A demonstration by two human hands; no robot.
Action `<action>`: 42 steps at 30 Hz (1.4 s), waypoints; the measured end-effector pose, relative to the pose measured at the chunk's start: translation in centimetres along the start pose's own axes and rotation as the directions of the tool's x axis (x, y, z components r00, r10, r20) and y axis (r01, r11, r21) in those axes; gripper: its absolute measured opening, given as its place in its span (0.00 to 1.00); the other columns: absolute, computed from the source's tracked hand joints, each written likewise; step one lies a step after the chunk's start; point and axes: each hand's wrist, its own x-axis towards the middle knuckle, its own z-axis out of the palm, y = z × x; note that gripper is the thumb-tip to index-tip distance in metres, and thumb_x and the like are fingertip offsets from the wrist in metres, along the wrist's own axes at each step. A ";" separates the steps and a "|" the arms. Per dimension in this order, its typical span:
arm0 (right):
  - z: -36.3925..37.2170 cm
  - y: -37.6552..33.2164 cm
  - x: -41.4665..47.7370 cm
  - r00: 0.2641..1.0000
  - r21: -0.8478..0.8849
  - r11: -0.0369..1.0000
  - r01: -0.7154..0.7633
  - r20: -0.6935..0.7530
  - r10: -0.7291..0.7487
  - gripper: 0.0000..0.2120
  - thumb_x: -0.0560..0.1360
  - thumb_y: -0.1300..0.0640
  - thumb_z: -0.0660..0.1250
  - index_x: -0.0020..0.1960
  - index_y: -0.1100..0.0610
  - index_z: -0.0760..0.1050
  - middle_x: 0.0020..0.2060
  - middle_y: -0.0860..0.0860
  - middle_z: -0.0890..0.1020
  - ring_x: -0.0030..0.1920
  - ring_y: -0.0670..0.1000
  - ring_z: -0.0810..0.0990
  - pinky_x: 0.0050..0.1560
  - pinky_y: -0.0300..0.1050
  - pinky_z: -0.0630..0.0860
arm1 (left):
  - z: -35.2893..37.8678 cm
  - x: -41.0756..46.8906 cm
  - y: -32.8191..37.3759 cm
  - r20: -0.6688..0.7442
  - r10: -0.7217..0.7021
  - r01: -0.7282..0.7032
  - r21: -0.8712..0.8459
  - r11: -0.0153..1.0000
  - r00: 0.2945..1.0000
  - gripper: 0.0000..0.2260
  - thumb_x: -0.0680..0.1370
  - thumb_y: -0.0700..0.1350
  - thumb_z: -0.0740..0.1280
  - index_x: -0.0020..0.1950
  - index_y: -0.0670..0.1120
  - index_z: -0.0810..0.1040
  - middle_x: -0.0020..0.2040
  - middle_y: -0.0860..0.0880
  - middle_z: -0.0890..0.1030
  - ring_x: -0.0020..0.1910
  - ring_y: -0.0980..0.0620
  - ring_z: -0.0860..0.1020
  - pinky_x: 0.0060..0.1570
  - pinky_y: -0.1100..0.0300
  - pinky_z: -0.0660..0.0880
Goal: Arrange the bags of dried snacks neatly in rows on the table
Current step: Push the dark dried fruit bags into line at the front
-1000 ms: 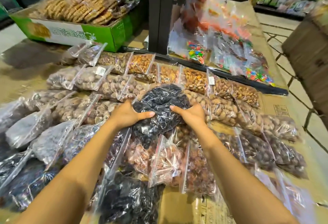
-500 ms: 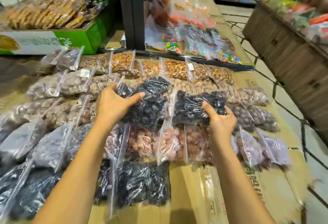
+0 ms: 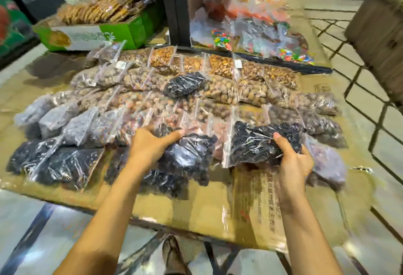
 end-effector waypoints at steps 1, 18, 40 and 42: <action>-0.7 0.0 0.0 1.000 0.017 1.000 -0.007 0.026 0.006 0.32 0.55 0.45 0.82 0.55 0.54 0.80 0.50 0.56 0.85 0.52 0.60 0.83 0.55 0.62 0.78 | 1.2 -0.9 -1.1 -0.017 -0.021 0.023 0.106 0.994 1.000 0.30 0.58 0.66 0.76 0.36 0.39 0.76 0.30 0.44 0.79 0.31 0.44 0.78 0.31 0.49 0.71; -4.7 6.5 -7.2 0.926 -0.743 0.656 0.131 0.328 0.187 0.41 0.69 0.25 0.53 0.62 0.61 0.71 0.45 0.54 0.80 0.49 0.58 0.80 0.53 0.47 0.75 | 0.6 -2.3 -6.7 -0.165 0.269 -0.168 0.455 0.874 0.949 0.34 0.74 0.70 0.52 0.53 0.41 0.78 0.47 0.40 0.81 0.46 0.39 0.78 0.42 0.50 0.74; 26.3 3.2 -1.7 0.948 -0.795 0.517 0.316 0.283 -0.144 0.43 0.72 0.37 0.66 0.74 0.64 0.55 0.70 0.64 0.67 0.71 0.62 0.63 0.68 0.55 0.64 | -3.4 21.6 -0.2 0.324 0.401 -0.503 0.353 0.789 0.857 0.44 0.69 0.70 0.60 0.74 0.41 0.57 0.71 0.37 0.63 0.69 0.37 0.63 0.66 0.43 0.64; 29.1 3.9 0.0 0.971 -0.810 0.540 0.230 0.224 -0.077 0.45 0.72 0.38 0.67 0.74 0.65 0.54 0.68 0.65 0.69 0.69 0.64 0.67 0.66 0.55 0.67 | -3.0 24.2 0.1 0.368 0.406 -0.531 0.361 0.766 0.836 0.45 0.68 0.71 0.61 0.74 0.42 0.56 0.71 0.37 0.63 0.69 0.38 0.64 0.65 0.45 0.64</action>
